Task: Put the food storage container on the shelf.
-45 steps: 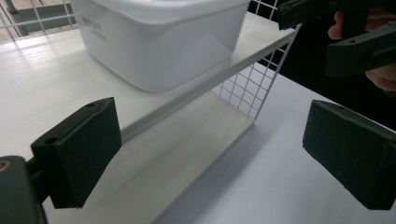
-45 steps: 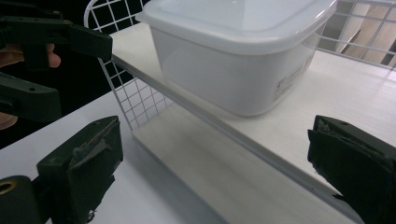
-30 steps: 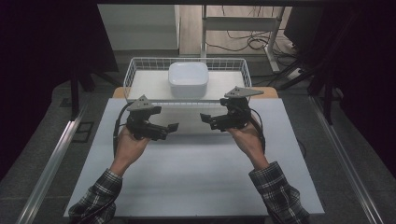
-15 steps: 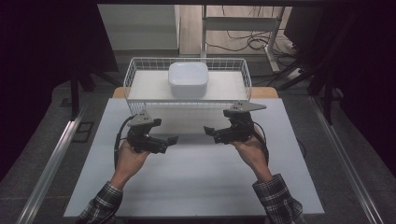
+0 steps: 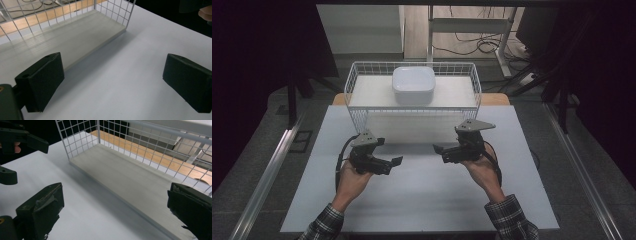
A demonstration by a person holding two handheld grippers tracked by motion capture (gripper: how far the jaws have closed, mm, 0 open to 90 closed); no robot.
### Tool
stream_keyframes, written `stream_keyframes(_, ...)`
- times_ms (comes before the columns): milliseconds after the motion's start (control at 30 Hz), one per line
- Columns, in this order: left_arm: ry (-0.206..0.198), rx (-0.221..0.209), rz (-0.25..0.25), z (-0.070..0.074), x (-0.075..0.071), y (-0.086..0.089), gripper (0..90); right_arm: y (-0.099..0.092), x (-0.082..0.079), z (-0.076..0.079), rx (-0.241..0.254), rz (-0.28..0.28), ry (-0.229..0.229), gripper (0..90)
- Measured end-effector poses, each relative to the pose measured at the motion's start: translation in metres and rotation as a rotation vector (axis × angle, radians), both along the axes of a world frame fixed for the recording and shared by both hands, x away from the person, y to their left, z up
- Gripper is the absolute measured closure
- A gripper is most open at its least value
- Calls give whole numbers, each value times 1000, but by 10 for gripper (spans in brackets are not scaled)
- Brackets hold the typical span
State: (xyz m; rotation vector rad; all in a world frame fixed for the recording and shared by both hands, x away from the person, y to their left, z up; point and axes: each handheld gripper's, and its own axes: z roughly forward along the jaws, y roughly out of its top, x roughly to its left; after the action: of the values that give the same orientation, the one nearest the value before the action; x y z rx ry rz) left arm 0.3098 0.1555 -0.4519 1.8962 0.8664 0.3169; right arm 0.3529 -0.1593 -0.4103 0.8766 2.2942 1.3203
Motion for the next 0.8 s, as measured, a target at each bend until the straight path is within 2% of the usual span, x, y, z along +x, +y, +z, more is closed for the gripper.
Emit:
stream_keyframes(167,12,16,-9,-8,-5,-1,34,-4,-7,-10,-34,-2,0,4)
stream_keyframes(333,24,23,-5,-15,-8,1,34,-7,-9,-17,-29,-6,10,3)
stream_keyframes(467,23,27,-4,-18,-11,2,36,-10,-10,-22,-26,-6,13,3)
stream_keyframes(800,9,35,13,-27,-26,9,40,-13,-21,-31,-57,1,13,3)
